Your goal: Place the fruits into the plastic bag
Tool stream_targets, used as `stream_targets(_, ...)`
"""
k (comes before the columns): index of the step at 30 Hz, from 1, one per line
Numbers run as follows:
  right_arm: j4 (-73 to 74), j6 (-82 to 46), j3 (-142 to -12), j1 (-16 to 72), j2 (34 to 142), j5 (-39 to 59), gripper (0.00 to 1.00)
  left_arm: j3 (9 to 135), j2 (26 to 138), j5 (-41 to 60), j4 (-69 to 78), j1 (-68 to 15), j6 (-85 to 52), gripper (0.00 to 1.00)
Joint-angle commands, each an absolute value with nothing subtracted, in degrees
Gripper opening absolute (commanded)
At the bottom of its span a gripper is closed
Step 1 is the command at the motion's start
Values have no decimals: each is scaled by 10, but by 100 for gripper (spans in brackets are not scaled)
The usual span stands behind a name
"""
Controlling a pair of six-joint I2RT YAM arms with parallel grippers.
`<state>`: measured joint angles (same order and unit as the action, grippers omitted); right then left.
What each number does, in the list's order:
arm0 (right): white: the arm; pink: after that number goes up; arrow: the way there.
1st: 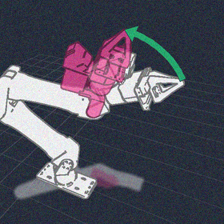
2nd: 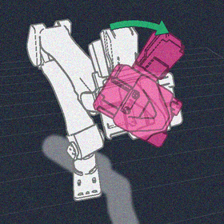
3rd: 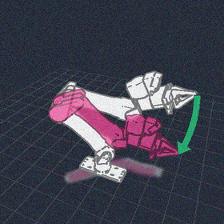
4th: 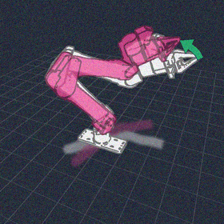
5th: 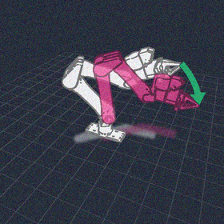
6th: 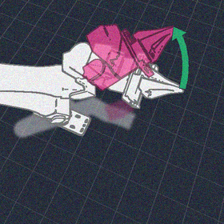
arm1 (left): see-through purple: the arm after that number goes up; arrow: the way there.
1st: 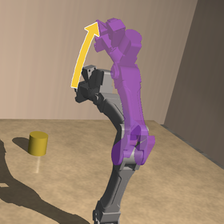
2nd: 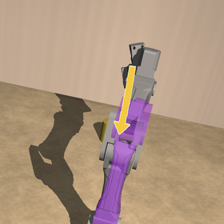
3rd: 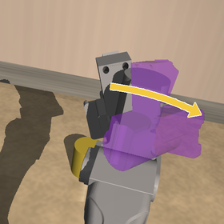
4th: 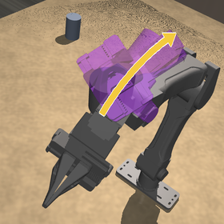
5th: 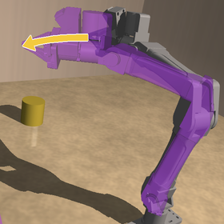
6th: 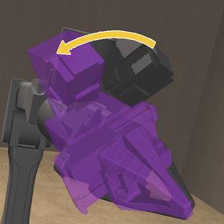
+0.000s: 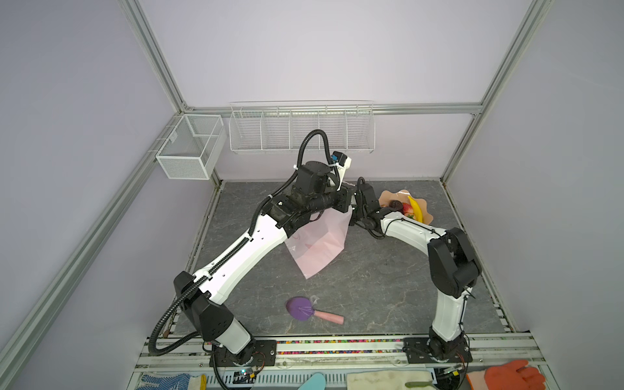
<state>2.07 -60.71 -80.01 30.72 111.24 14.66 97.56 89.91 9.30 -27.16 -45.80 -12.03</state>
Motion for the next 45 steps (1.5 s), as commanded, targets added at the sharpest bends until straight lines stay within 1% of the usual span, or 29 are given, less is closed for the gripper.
stream_targets(1,93,-649,-781,287,1106,124,66,945,859,129,-275,-459,-132,0)
stream_targets(4,222,-683,-752,277,1114,190,72,908,831,107,-292,-440,-134,0)
stream_targets(6,233,-669,-750,279,1103,241,76,878,807,83,-294,-417,-136,0)
stream_targets(9,163,-614,-715,280,1048,263,81,855,781,43,-314,-384,-119,0)
stream_targets(12,9,-535,-708,274,995,244,85,846,768,34,-332,-374,-99,0)
stream_targets(17,-150,-417,-750,276,971,223,87,823,753,32,-322,-374,-99,0)
stream_targets(20,-178,-403,-737,276,954,210,88,816,744,24,-315,-373,-102,0)
stream_targets(26,-182,-375,-700,274,938,185,88,811,734,36,-318,-374,-94,0)
stream_targets(30,-137,-375,-689,263,952,243,88,808,726,47,-323,-374,-90,0)
stream_targets(33,-112,-384,-693,272,971,282,88,803,726,50,-322,-374,-92,0)
stream_targets(37,-85,-407,-675,274,986,291,88,795,716,46,-305,-373,-96,0)
stream_targets(41,-63,-362,-669,259,988,291,88,807,712,64,-326,-373,-85,0)
stream_targets(45,-19,-341,-666,245,1016,371,88,815,698,64,-344,-368,-80,0)
